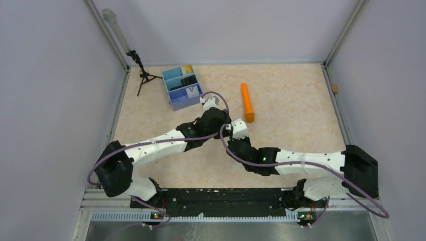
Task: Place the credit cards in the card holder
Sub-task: Close the card holder at the center of the board.
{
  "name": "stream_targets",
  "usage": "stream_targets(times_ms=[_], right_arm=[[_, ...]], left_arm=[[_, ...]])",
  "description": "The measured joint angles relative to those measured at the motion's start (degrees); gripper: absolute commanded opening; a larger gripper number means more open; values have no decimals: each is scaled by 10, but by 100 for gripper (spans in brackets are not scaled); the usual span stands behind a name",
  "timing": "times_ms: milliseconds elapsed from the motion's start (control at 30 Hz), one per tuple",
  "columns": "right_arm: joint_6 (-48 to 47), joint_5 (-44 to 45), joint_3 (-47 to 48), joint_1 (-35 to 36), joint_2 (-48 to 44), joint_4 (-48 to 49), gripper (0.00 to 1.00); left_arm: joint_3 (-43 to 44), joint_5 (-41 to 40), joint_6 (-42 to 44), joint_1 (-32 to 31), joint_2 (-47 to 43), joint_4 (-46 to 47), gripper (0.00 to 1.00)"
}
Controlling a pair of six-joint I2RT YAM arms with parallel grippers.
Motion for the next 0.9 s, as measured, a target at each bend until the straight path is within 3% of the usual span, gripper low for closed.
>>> stream_targets(times_ms=[167,200,267,333,467,667,900], right_arm=[[3,66,22,28,42,-31,4],[4,77,25,33,47,-37,13],[1,94,27,43,53,-49,40],[4,96,27,50,53,-60,64],[13,86,35,59,37,-77,85],[19,-16,24,26,-70,-90,88],[29,-288,-74,-186,-184,-2,88]], left_arm=[[-6,13,-5,2,3,4,20],[-9,17,-7,2,3,9,13],[-18,26,-16,6,3,22,0],[-34,44,-25,12,3,42,0],[-68,56,-25,33,3,66,0],[-155,83,2,73,-53,125,0],[-235,170,67,112,-177,193,0]])
